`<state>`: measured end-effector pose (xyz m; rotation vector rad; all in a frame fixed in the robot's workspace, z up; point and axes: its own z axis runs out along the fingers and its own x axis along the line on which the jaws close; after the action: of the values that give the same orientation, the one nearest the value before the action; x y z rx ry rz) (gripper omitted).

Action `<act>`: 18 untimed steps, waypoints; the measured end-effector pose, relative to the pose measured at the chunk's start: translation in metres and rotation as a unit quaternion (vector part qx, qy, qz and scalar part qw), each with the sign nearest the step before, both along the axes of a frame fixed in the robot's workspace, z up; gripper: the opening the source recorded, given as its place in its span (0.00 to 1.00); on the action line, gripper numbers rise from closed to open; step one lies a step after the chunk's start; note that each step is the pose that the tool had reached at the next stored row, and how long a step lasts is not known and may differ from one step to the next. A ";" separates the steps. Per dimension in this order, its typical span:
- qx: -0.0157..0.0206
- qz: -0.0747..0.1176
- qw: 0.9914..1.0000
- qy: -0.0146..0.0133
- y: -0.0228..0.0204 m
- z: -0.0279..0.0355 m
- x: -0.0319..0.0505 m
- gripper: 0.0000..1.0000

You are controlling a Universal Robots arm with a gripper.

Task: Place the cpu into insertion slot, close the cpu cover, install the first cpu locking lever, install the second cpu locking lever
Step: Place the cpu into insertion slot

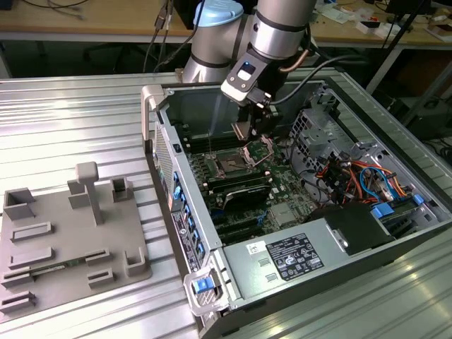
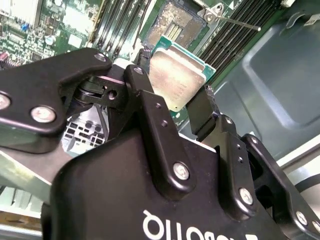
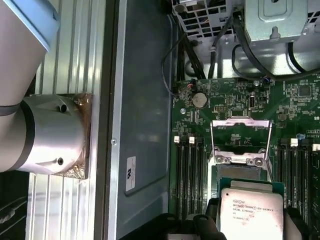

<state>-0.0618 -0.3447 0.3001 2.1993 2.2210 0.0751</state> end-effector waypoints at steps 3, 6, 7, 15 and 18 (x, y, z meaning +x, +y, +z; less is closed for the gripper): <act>0.000 0.000 1.000 0.002 0.0011 -0.0056 -0.0015 0.55; 0.000 0.000 1.000 0.004 0.0052 -0.0135 -0.0017 0.55; 0.000 0.000 1.000 0.005 0.0064 -0.0164 -0.0018 0.55; 0.000 0.000 1.000 0.006 0.0071 -0.0229 -0.0032 0.55; 0.000 0.000 1.000 0.006 0.0071 -0.0230 -0.0032 0.55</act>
<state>-0.0650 -0.3376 0.2771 2.2062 2.2256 0.0628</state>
